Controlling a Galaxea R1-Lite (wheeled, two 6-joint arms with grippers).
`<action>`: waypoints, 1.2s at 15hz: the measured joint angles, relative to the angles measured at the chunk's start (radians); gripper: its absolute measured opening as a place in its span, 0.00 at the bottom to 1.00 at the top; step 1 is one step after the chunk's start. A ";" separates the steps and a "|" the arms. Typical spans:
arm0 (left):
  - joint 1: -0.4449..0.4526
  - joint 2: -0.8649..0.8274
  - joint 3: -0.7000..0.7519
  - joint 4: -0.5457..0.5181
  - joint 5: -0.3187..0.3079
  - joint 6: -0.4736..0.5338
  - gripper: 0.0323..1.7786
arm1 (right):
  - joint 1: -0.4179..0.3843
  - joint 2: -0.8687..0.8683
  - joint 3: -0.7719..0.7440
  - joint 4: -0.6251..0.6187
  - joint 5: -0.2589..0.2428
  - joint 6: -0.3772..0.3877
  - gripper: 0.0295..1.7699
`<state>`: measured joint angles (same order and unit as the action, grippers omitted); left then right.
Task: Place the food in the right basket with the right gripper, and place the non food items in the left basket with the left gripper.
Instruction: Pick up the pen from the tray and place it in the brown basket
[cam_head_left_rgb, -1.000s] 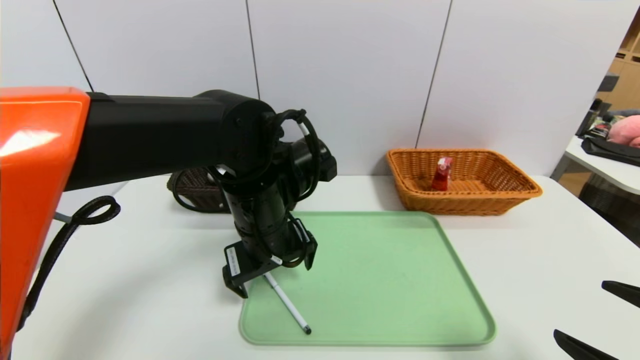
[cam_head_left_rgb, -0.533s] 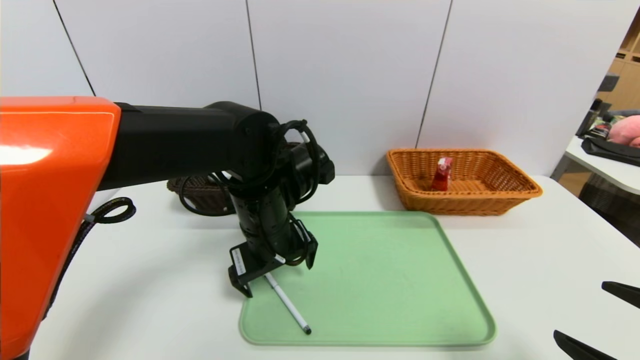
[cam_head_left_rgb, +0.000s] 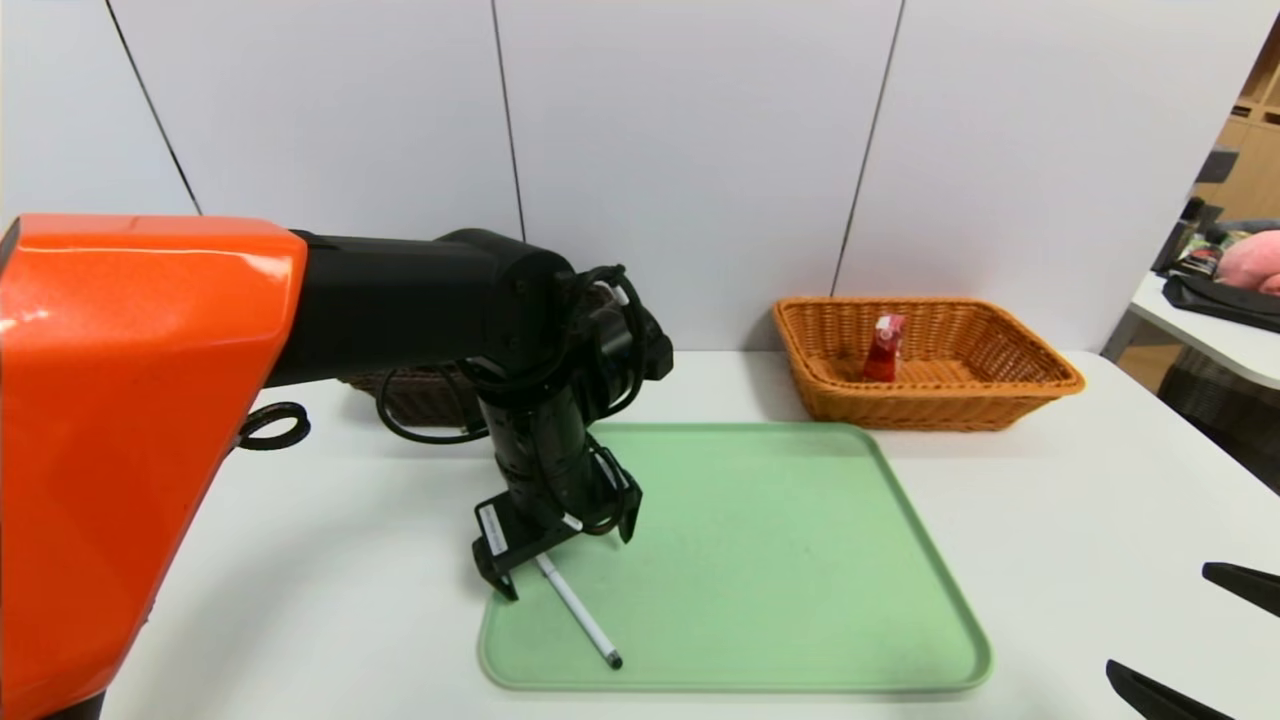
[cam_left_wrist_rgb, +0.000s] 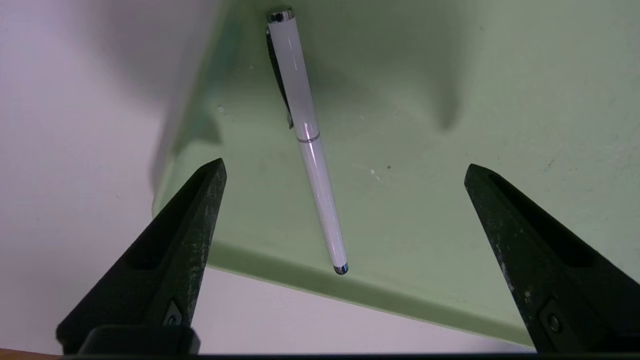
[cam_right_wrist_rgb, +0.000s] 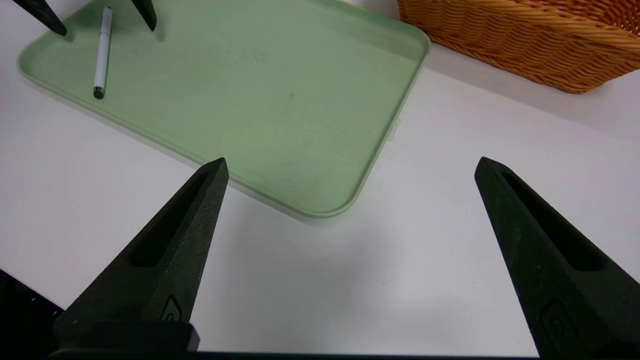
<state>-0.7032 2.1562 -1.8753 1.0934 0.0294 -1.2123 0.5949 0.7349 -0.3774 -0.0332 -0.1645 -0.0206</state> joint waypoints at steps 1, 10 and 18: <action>0.001 0.002 0.000 0.000 0.000 0.000 0.95 | 0.000 0.000 0.000 0.000 0.000 0.000 0.96; -0.001 0.013 0.045 -0.033 -0.043 -0.001 0.95 | 0.000 0.003 -0.002 -0.002 0.001 -0.002 0.96; 0.000 0.024 0.048 -0.053 -0.052 0.000 0.73 | 0.001 0.013 -0.005 -0.005 0.003 -0.002 0.96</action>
<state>-0.7032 2.1802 -1.8270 1.0404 -0.0226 -1.2121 0.5964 0.7474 -0.3823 -0.0385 -0.1615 -0.0230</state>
